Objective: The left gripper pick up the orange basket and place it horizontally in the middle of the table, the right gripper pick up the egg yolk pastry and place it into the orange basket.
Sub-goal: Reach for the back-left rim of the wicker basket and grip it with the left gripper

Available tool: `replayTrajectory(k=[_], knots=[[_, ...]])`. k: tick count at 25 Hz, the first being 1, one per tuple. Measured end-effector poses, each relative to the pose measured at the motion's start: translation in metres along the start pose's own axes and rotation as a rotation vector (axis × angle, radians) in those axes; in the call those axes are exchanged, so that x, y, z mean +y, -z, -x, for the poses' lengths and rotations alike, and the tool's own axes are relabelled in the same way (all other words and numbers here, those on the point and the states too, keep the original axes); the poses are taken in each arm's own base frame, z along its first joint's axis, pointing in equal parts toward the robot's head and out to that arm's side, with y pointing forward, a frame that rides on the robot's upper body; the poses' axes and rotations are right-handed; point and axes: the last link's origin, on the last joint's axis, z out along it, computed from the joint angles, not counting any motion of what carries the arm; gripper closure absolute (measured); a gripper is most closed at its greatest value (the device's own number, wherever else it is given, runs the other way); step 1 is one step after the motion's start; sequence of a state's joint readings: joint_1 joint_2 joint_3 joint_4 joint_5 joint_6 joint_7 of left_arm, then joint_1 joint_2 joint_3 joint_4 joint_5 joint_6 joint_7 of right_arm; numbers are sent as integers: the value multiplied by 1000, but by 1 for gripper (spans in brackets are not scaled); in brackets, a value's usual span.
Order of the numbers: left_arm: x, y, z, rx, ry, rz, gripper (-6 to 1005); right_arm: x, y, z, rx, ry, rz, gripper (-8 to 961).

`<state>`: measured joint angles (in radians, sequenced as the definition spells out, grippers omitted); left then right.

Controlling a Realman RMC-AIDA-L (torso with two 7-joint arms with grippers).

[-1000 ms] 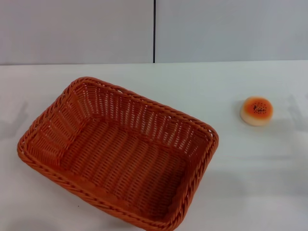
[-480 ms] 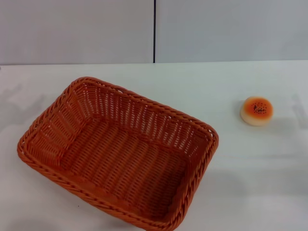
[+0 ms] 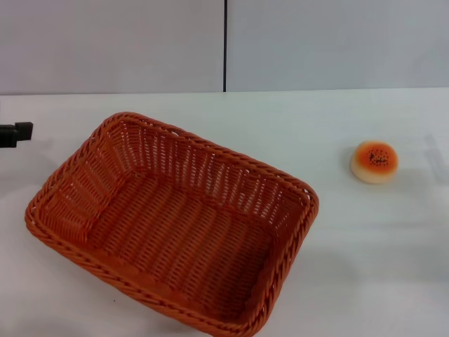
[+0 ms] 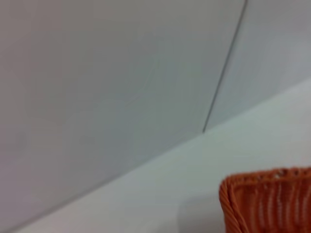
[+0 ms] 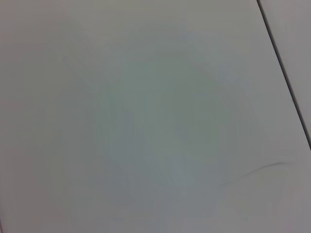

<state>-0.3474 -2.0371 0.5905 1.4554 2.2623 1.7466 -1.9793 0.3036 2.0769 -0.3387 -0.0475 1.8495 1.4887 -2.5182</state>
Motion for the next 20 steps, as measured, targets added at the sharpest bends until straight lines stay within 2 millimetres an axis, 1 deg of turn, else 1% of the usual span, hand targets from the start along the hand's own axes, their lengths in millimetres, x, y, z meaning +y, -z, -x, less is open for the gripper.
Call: replayTrajectory(k=[2, 3, 4, 6, 7, 8, 10, 12, 16, 17, 18, 20], knots=[[9, -4, -13, -113, 3, 12, 186, 0, 0, 0, -1, 0, -1, 408], [9, -4, -13, -113, 3, 12, 186, 0, 0, 0, -1, 0, -1, 408], [13, -6, -17, -154, 4, 17, 186, 0, 0, 0, -1, 0, -1, 408], [21, -14, -22, -242, -4, 28, 186, 0, -1, 0, -2, 0, 0, 407], [29, -22, -26, -312, -16, 30, 186, 0, -1, 0, -2, 1, 0, 407], [29, -22, -26, -312, -16, 30, 186, 0, -1, 0, -2, 1, 0, 407], [35, -28, -31, -351, -28, 30, 186, 0, -1, 0, -3, 1, 1, 407], [42, -35, -39, -367, -27, 35, 185, 0, -1, 1, -3, 1, 1, 407], [46, -40, -44, -367, -19, 36, 185, 0, -1, 0, -4, 1, 1, 407], [46, -45, -45, -360, -17, 32, 185, 0, -1, 1, -5, 1, 0, 407], [46, -45, -45, -360, -17, 32, 185, 0, -1, 1, -5, 1, 0, 407], [45, -51, -43, -353, -8, 38, 185, 0, -1, 1, -6, 1, -1, 407]])
